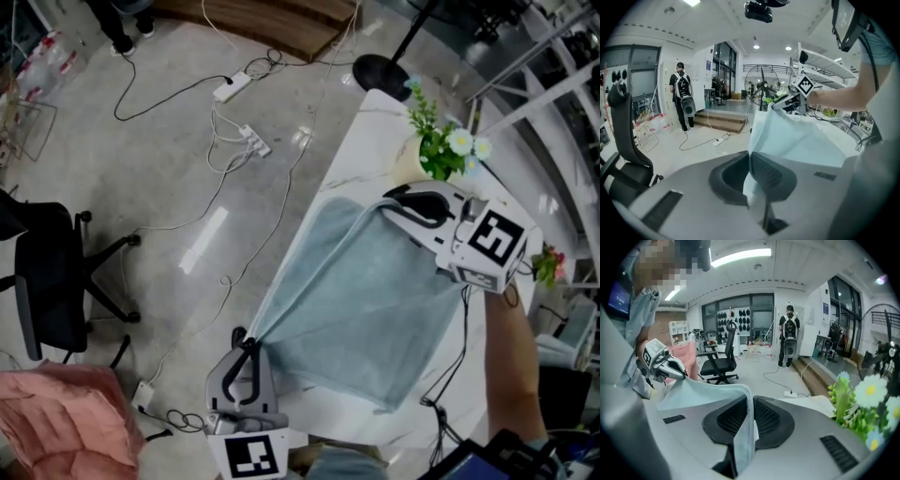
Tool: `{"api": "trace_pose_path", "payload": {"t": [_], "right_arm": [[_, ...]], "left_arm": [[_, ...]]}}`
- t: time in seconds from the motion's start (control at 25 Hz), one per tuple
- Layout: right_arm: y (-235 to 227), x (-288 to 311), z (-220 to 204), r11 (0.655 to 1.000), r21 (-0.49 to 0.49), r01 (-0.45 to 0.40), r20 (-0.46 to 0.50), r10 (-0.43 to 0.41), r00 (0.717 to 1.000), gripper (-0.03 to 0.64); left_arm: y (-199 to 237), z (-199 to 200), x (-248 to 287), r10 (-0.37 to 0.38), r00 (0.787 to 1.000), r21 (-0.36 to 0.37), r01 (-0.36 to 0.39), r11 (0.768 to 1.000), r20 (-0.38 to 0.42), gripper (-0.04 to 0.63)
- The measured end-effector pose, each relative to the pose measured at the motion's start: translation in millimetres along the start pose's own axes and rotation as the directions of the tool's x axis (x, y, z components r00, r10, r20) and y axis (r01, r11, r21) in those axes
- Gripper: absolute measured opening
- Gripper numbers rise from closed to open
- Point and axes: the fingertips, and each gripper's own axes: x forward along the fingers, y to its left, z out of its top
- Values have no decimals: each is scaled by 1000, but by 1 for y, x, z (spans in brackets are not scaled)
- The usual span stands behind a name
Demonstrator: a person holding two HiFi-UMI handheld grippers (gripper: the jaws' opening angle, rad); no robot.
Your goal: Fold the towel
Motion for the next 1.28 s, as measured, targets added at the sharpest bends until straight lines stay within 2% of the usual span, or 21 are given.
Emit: {"api": "trace_pose_path", "payload": {"t": [0.12, 0.24, 0.52, 0.56, 0.68, 0.84, 0.92, 1.0, 1.08, 1.16, 1.28], "right_arm": [[0, -1, 16, 999, -30, 16, 1, -16, 1000, 61], [-2, 18, 16, 999, -53, -3, -24, 2, 1000, 64], [-14, 78, -23, 1000, -4, -26, -166, 25, 986, 90], [-17, 84, -29, 1000, 10, -14, -186, 16, 983, 109], [-29, 97, -41, 997, 55, 50, -223, -36, 974, 230], [-46, 98, -39, 984, 143, 105, -188, -77, 979, 353], [-48, 88, -26, 979, 166, 117, -138, -94, 986, 360], [-45, 83, -16, 980, 146, 135, -125, -117, 985, 341], [-41, 86, -24, 985, 86, 153, -199, -133, 971, 330], [-38, 91, -42, 989, 31, 145, -305, -128, 944, 330], [-37, 87, -44, 992, -40, 123, -369, -129, 920, 334]], "left_arm": [[-1, -3, -6, -7, 1000, -61, 6, 998, -17, 25], [1, -12, -6, -11, 999, -117, 4, 993, -53, 25], [13, -42, 8, 5, 985, -118, -25, 993, -174, 25], [14, -46, 9, 8, 981, -106, -29, 994, -194, 25], [16, -54, 13, 8, 973, -82, -27, 996, -231, 28], [20, -56, 20, -22, 971, -104, -3, 995, -238, 34], [25, -58, 21, -35, 972, -112, 9, 994, -234, 85], [30, -58, 20, -54, 972, -129, 25, 991, -230, 138], [32, -55, 18, -72, 973, -137, 43, 990, -221, 160], [30, -48, 15, -86, 975, -121, 61, 991, -207, 166], [24, -41, 9, -98, 975, -102, 79, 992, -199, 164]]}}
